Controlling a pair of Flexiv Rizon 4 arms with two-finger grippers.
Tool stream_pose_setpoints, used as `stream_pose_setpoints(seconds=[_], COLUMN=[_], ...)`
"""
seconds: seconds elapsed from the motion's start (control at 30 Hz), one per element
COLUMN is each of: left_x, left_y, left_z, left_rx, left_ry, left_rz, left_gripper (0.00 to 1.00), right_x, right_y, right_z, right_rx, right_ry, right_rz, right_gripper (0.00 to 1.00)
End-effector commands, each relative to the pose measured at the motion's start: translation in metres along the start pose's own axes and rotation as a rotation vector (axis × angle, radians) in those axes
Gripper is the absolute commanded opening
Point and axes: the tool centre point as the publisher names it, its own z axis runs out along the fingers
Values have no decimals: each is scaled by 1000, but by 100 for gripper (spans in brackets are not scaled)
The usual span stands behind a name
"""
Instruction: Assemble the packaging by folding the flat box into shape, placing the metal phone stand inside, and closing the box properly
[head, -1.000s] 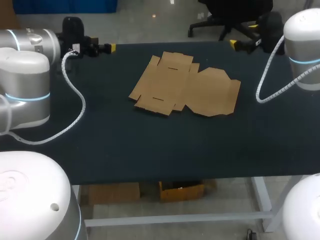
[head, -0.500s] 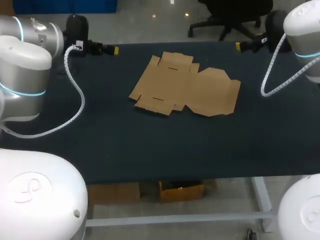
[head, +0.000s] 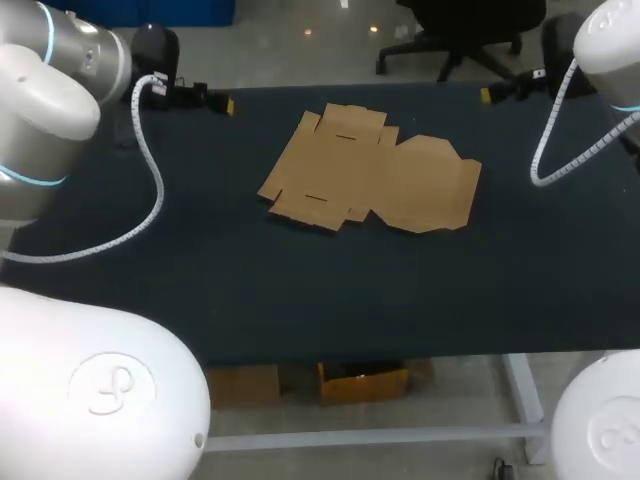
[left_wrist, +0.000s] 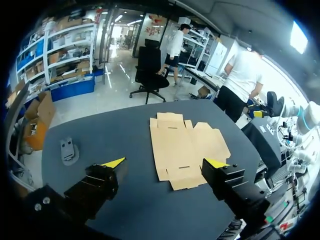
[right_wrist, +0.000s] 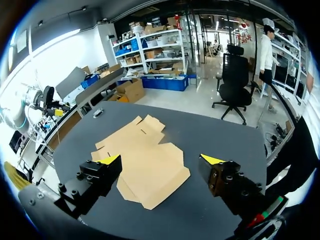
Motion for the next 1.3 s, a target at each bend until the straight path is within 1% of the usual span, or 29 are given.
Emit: stream_pose_setpoints(seconds=[0.03,0.1,0.2,1.03,1.07,1.13,1.23,1.3], left_x=[8,8,8,8,8,10,12,13], left_y=[6,9,11,11,11,7,4,1], left_z=[-18,-21,-27,-27,-27,-26,-28,-30], left_rx=[-202,-219,-242,-242,-242,-246,-245,-245], left_ry=[-38,-41,-34,-34,-34,-34,-27,-38], left_rz=[-20,-39,-62,-62,-62,-91,-117,-132], left_gripper=[100,100,100,100,100,100,100,100], right_x=[6,8,8,8,8,7,8,9], right_y=[-4,-7,-9,-9,-7,-6,-5,-7], right_z=[-13,-16,-18,-18,-20,-22,-26,-29], right_rx=[69,89,91,91,93,110,110,97], right_ry=[-14,-18,-14,-14,-14,-42,-49,-58], right_rz=[18,39,54,54,64,102,149,181], right_gripper=[100,100,100,100,100,100,100,100])
